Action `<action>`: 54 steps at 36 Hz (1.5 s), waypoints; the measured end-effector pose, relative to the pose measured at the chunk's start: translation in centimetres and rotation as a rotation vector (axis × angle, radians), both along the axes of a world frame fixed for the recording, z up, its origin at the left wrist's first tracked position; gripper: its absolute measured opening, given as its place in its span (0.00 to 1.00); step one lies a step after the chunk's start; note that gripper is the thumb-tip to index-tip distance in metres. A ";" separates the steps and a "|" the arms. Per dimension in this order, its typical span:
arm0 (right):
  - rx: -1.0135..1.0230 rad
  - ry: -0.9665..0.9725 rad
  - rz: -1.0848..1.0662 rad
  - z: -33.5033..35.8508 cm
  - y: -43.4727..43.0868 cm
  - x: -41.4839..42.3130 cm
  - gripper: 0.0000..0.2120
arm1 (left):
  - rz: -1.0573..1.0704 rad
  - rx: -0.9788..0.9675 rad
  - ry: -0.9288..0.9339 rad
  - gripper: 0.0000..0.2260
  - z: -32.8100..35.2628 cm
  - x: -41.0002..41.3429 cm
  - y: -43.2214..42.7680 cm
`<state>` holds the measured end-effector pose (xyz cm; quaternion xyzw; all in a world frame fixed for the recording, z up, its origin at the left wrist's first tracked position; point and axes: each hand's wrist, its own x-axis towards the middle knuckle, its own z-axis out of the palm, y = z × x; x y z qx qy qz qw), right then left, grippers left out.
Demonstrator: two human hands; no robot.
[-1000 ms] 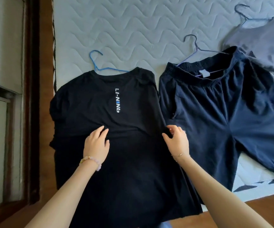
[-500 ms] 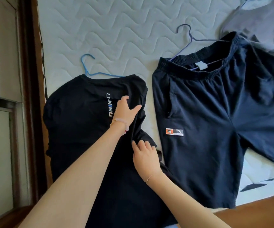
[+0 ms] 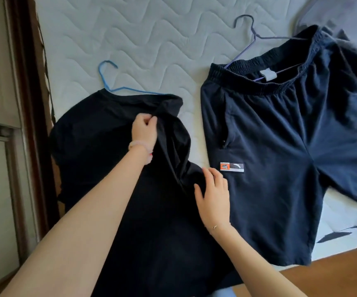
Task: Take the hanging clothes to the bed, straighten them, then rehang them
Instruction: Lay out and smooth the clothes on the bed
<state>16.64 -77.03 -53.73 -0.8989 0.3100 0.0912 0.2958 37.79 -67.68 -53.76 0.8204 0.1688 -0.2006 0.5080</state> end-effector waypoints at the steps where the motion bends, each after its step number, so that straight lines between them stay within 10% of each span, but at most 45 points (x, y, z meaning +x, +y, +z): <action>1: 0.024 0.045 -0.008 0.2 -0.2 0.3 0.26 | 0.083 -0.098 0.067 0.07 -0.1 -0.3 1.3; 5: 0.131 0.146 -0.044 0.2 -0.8 1.6 0.26 | 0.268 -0.329 0.223 0.06 0.0 -2.1 5.7; 12: 0.263 0.273 -0.033 -0.4 -0.7 2.7 0.13 | 0.192 -0.193 0.178 0.03 0.1 -3.0 7.0; 18: 0.320 0.255 -0.124 0.3 -0.9 2.6 0.11 | -0.296 0.505 -0.365 0.09 1.3 0.0 4.4; 24: 0.354 0.252 -0.170 1.3 -2.0 2.9 0.09 | -1.164 0.698 -0.427 0.39 1.0 4.7 1.5; 27: 0.329 0.183 -0.214 2.2 -3.1 3.5 0.08 | -1.377 0.821 -0.413 0.32 0.8 6.2 1.1; 33: 0.247 -0.053 -0.399 4.4 -8.2 5.8 0.09 | -1.257 0.815 -0.442 0.09 0.1 8.2 1.1; 54: 0.067 0.125 -0.654 2.6 -26.6 9.6 0.18 | -1.200 0.725 -0.529 0.08 -1.5 15.1 -10.4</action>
